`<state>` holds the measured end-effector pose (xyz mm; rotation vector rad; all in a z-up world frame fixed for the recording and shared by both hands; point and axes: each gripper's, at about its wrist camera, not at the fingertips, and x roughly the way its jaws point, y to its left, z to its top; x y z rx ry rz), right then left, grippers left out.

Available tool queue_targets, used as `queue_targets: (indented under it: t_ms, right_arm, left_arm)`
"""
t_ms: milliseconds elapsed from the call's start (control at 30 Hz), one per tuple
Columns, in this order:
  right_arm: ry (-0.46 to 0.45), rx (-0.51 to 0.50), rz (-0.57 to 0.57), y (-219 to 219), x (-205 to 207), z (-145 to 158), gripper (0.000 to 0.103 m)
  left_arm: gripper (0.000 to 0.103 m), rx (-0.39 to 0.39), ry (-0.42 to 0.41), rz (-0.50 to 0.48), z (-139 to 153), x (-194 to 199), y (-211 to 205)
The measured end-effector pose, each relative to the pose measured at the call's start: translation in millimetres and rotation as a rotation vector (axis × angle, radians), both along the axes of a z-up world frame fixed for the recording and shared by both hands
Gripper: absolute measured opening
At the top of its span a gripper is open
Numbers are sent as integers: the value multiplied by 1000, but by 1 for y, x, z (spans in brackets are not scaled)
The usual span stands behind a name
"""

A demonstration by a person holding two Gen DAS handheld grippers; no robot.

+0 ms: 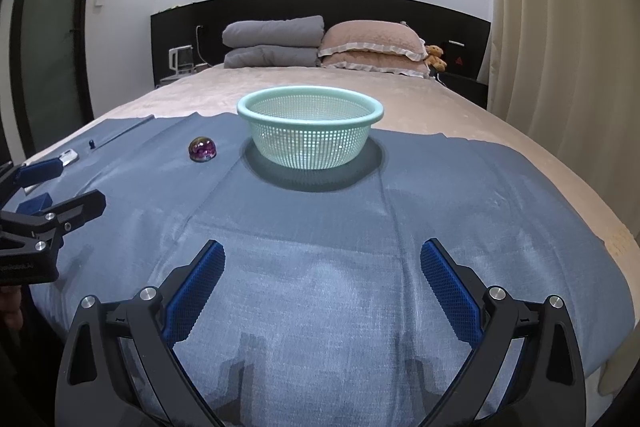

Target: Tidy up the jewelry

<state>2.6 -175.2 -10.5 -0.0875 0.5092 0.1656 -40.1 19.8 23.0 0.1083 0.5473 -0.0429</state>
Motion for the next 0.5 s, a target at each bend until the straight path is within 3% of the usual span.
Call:
queue_targets:
  t_ms: [500]
  right_arm:
    - [5, 18, -4, -4, 0, 1, 94]
  left_arm:
    - [97, -3, 17, -1, -3, 0, 0]
